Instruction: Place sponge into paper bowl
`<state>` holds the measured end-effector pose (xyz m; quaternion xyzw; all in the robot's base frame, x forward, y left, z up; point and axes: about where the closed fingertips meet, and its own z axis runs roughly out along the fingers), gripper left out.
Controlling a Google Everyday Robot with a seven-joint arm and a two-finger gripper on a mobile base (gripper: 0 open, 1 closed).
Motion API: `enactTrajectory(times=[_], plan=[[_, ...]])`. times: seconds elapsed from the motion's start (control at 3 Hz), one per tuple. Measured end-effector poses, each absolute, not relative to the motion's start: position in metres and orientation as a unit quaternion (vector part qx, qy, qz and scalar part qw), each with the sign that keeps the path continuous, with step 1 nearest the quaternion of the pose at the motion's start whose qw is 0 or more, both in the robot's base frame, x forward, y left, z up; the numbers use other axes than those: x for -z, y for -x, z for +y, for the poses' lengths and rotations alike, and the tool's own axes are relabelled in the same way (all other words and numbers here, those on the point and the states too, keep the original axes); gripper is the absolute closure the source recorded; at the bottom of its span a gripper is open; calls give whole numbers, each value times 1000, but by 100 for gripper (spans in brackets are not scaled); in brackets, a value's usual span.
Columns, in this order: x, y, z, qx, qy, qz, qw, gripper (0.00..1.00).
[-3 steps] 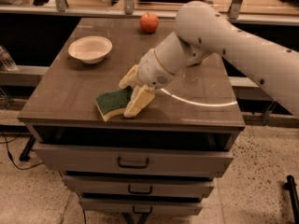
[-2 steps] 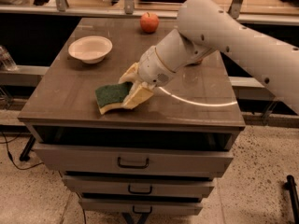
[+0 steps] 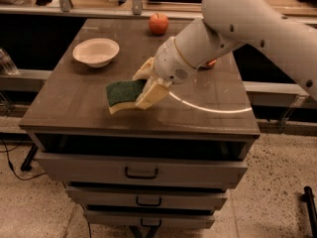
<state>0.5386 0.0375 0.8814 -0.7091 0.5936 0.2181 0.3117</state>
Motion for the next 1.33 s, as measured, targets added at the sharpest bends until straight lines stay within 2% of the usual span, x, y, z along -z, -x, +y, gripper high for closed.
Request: enactTrajectory(times=[0.67,1.33], plan=[[-868,-547,72,-235,719,569,323,100],[-889,-633,147,-206,747,522,357,100]])
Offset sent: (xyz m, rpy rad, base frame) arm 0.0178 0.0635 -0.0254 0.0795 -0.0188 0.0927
